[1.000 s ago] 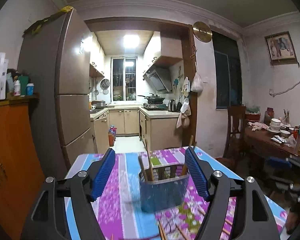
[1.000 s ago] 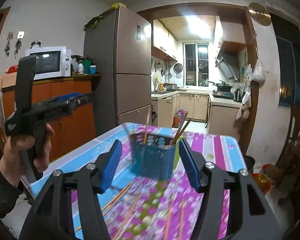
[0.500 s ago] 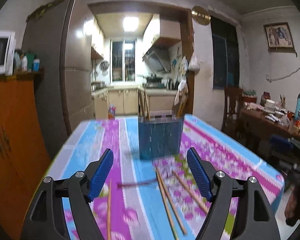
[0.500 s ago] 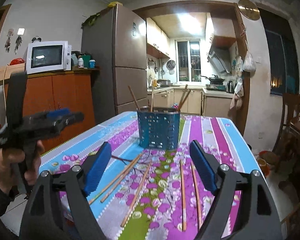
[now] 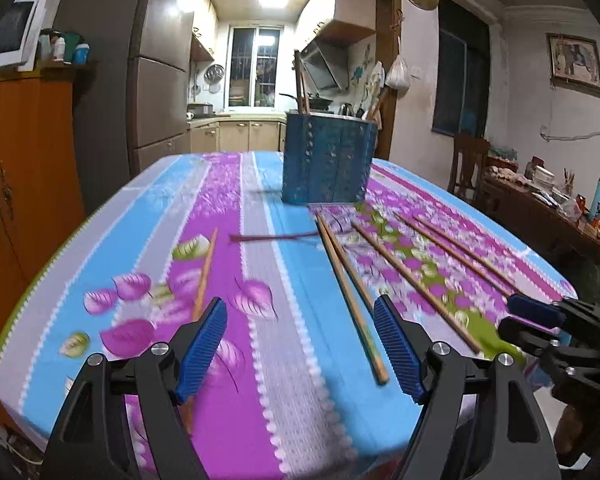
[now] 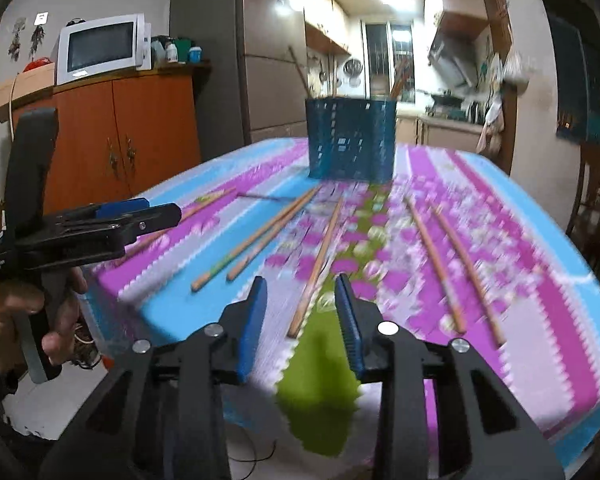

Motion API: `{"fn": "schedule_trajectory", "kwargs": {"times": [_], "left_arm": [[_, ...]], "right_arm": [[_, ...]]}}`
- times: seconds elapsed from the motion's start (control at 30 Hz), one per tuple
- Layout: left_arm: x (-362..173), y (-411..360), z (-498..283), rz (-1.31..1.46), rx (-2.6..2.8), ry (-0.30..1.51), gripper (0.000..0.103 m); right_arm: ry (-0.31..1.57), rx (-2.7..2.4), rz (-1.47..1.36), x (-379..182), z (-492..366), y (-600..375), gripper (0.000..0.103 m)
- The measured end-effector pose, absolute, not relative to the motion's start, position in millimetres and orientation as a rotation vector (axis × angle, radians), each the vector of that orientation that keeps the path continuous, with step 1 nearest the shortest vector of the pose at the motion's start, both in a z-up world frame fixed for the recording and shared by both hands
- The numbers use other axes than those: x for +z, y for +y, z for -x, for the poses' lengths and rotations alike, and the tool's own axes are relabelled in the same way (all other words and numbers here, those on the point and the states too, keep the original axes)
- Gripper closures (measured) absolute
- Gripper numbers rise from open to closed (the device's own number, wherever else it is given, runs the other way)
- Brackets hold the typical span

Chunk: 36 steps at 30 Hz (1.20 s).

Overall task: Organize utensils
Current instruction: 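Move both tools back to the chopsticks and close each on one, then lift the chopstick in the right tool while the left tool lifts its chopstick toward the holder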

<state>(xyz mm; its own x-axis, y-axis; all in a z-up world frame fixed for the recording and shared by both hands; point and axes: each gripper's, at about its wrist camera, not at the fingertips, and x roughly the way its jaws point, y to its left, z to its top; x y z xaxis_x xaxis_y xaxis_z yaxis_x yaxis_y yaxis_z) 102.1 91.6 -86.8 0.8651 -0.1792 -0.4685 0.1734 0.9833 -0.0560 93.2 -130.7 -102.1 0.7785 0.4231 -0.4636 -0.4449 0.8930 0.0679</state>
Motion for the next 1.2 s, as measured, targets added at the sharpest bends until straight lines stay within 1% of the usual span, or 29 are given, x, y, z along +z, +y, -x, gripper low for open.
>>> {"fn": "schedule_trajectory", "kwargs": {"times": [0.1,0.13,0.17,0.23,0.3,0.33,0.4,0.5,0.57,0.63,1.2], "left_arm": [[-99,85,-98,0.002,-0.236,0.506,0.034],[-102,84,-97,0.002,-0.248,0.512,0.038],[-109,80,-96,-0.005,-0.272,0.522,0.042],[-116,75,-94,-0.008,-0.294,0.532,0.046],[-122,70,-92,-0.017,-0.312,0.531,0.047],[-124,68,-93,-0.024,-0.32,0.53,0.05],[-127,63,-92,-0.037,-0.333,0.52,0.053],[-129,56,-93,-0.066,-0.336,0.507,0.062],[-130,53,-94,-0.077,-0.328,0.497,0.08],[-130,54,-94,-0.076,-0.324,0.493,0.092],[-140,45,-90,-0.09,-0.288,0.392,0.091]], "right_arm": [[0.506,0.473,0.04,-112,-94,-125,0.078],[0.512,0.472,0.042,-114,-95,-124,0.081],[0.519,0.471,0.045,-117,-96,-122,0.082],[0.538,0.466,0.053,-124,-97,-119,0.086],[0.528,0.448,0.065,-125,-96,-118,0.089],[0.527,0.443,0.066,-125,-96,-118,0.093],[0.527,0.431,0.061,-125,-97,-119,0.096],[0.528,0.416,0.058,-126,-97,-120,0.096],[0.525,0.408,0.058,-126,-96,-121,0.096],[0.523,0.401,0.059,-127,-96,-122,0.096],[0.484,0.327,0.089,-129,-94,-113,0.094]]}}
